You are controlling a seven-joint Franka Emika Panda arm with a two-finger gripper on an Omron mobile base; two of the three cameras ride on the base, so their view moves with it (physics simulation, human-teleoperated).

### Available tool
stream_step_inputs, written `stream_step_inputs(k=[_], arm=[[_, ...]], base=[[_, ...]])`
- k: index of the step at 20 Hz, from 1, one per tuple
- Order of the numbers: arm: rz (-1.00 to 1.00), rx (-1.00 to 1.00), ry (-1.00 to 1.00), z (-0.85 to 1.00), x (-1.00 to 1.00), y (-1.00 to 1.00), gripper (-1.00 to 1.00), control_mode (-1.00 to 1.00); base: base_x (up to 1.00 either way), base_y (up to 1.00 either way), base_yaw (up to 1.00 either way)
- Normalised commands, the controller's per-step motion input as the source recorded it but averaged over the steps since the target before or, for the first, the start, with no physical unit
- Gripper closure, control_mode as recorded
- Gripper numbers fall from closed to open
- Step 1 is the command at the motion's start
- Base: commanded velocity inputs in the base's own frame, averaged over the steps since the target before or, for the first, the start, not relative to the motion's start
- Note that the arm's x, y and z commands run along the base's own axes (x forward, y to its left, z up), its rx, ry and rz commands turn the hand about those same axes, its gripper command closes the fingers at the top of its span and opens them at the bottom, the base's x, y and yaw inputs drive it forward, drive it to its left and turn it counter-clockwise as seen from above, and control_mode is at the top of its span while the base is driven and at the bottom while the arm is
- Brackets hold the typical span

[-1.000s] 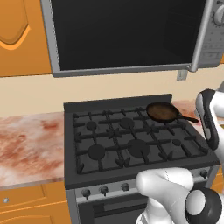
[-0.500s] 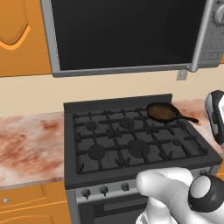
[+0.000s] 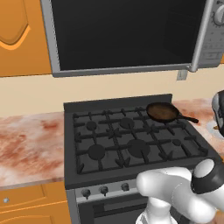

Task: Pick the croissant and place it on the pan. Then turn on the stove to warm the croissant.

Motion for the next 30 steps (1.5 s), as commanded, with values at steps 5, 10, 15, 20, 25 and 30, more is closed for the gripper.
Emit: stream_step_inputs(k=[5,10,15,20,25,30], arm=[[0.00,-0.02,0.04,-0.23,0.00,-0.38,-1.00,-1.00],[0.00,-0.02,0.01,-0.22,0.00,-0.30,-1.00,-1.00],[0.00,-0.03,0.00,-0.20,0.00,-0.26,-1.00,-1.00],[0.00,-0.03,0.00,-0.19,0.00,-0.23,-1.00,-1.00],[0.00,-0.01,0.05,-0.16,0.02,-0.23,-1.00,-1.00],[0.00,0.00,0.09,-0.11,0.09,-0.22,-1.00,-1.00]], base=[[0.00,0.00,0.00],[0.00,0.00,0.00],[0.00,0.00,0.00],[0.00,0.00,0.00],[0.00,0.00,0.00],[0.00,0.00,0.00]])
